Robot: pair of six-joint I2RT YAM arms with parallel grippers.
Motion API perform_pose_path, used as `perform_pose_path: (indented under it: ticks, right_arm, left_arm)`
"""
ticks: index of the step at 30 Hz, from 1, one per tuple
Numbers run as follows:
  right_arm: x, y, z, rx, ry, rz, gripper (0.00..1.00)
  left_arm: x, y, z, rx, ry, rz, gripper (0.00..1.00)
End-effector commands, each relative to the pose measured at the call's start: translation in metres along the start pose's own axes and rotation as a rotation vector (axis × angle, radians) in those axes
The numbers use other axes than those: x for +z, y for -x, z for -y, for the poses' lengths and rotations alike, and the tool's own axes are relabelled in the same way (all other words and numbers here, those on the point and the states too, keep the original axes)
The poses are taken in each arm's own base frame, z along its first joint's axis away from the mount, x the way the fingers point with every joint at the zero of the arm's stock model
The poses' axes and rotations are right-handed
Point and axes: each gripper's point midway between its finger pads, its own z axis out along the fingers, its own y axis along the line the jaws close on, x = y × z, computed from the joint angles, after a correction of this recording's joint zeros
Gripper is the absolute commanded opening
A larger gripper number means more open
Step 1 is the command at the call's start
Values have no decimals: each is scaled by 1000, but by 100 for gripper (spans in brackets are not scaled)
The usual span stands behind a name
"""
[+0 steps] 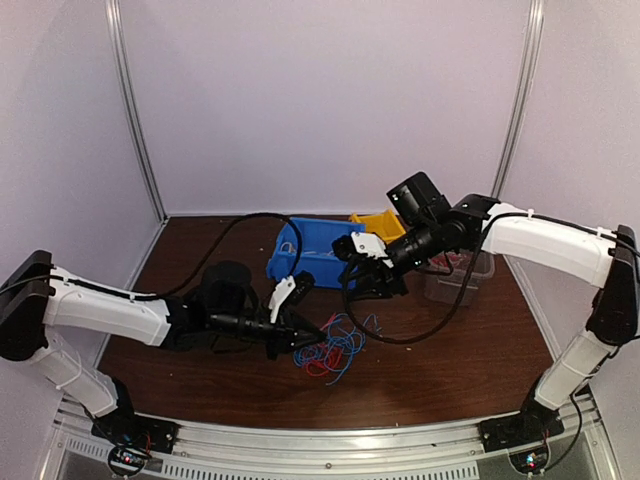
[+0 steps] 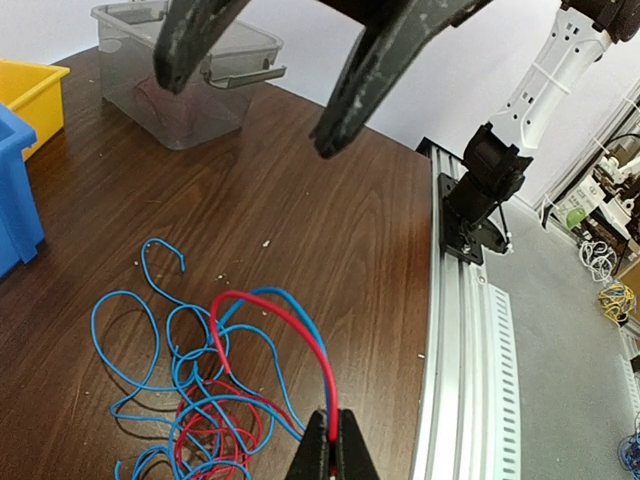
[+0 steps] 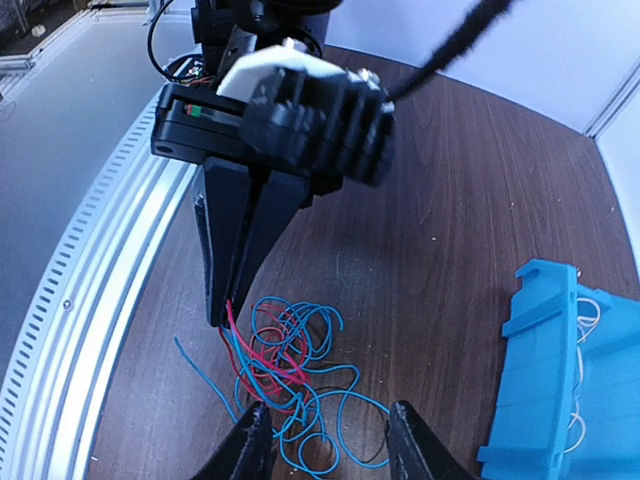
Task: Untangle the cables
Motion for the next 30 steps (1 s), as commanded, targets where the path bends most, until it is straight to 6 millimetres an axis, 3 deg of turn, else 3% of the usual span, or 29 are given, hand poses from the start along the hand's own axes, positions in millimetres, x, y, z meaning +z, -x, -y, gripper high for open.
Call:
perform_pose_path:
  ticks: [1,5,14,26,30]
  right_arm:
    - [-5,-9,-3,-142,-7,-136,40]
    - [-4,-18,-10,-190,-8,-205,39]
    - [23,-29,-16,-228,-37,-261,37]
    - [39,-27,-29,-196,-16,-216,32]
    - [41,-23,-30,-190,-22,-198,24]
  left_arm:
    - [5,17,14,34,-75,31,1]
    - [5,17,16,32,-87,32,1]
    - [9,19,20,29,-117,15,2]
    - [10,18,20,22,-127,16,3]
    - [10,18,21,22,-129,14,4]
